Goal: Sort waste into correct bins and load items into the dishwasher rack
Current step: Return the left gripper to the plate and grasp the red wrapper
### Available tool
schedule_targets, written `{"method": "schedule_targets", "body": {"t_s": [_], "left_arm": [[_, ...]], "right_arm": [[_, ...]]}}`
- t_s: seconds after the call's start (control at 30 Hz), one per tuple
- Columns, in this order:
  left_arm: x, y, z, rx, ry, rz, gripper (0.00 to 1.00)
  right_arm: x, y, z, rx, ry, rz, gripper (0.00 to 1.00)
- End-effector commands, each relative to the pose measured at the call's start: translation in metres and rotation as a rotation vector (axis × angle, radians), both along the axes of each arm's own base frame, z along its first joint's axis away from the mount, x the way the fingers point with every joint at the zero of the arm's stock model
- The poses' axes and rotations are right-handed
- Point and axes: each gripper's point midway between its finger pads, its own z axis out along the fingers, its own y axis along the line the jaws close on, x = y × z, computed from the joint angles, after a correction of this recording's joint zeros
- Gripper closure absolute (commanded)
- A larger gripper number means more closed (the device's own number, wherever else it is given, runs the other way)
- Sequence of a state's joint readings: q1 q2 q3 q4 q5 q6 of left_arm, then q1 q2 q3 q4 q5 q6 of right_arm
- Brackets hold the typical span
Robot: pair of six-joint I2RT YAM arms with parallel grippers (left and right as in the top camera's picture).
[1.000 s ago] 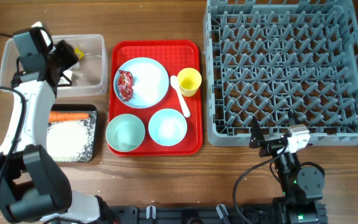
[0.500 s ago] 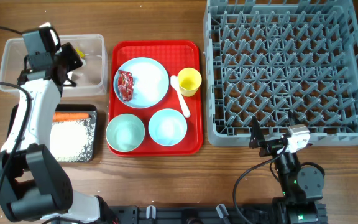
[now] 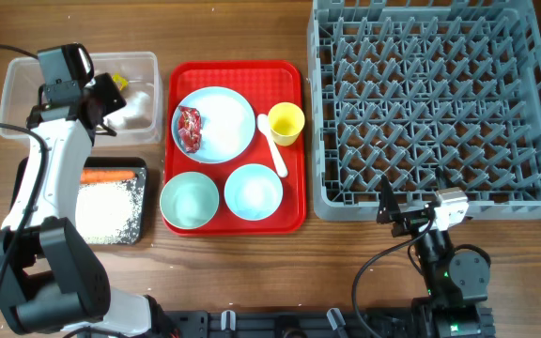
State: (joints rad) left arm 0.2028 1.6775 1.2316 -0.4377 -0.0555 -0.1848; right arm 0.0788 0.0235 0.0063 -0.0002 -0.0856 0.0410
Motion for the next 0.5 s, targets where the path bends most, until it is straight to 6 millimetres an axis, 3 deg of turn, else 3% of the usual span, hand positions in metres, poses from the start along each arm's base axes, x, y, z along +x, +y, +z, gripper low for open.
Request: {"method": "schedule_targets", "body": {"t_s": [0.0, 0.03, 0.07, 0.1, 0.13, 0.2, 0.3, 0.4, 0.47], "left_arm": [[-0.014, -0.009, 0.000, -0.037, 0.050, 0.010, 0.12], [-0.009, -0.004, 0.007, 0.000, 0.016, 0.028, 0.64], [0.001, 0.006, 0.011, 0.042, -0.029, 0.057, 0.61], [0.007, 0.009, 0.012, 0.051, -0.051, 0.066, 0.35], [0.004, 0.001, 0.011, 0.008, -0.035, 0.038, 0.20], [0.000, -0.023, 0.013, -0.076, -0.026, -0.041, 0.19], [0.002, -0.043, 0.021, -0.084, -0.043, -0.106, 0.22], [0.000, -0.091, 0.023, -0.040, -0.022, -0.267, 0.26], [-0.001, -0.110, 0.022, -0.019, -0.010, -0.303, 0.27]], "right_arm": [[0.000, 0.000, 0.000, 0.014, 0.000, -0.001, 0.00], [0.000, 0.000, 0.000, 0.014, 0.000, -0.001, 0.00], [0.000, 0.000, 0.000, 0.014, 0.000, -0.001, 0.00], [0.000, 0.000, 0.000, 0.014, 0.000, -0.001, 0.00], [0.000, 0.000, 0.000, 0.014, 0.000, -0.001, 0.00], [0.000, 0.000, 0.000, 0.014, 0.000, -0.001, 0.00], [0.000, 0.000, 0.000, 0.014, 0.000, -0.001, 0.00], [0.000, 0.000, 0.000, 0.014, 0.000, -0.001, 0.00], [0.000, 0.000, 0.000, 0.014, 0.000, -0.001, 0.00]]}}
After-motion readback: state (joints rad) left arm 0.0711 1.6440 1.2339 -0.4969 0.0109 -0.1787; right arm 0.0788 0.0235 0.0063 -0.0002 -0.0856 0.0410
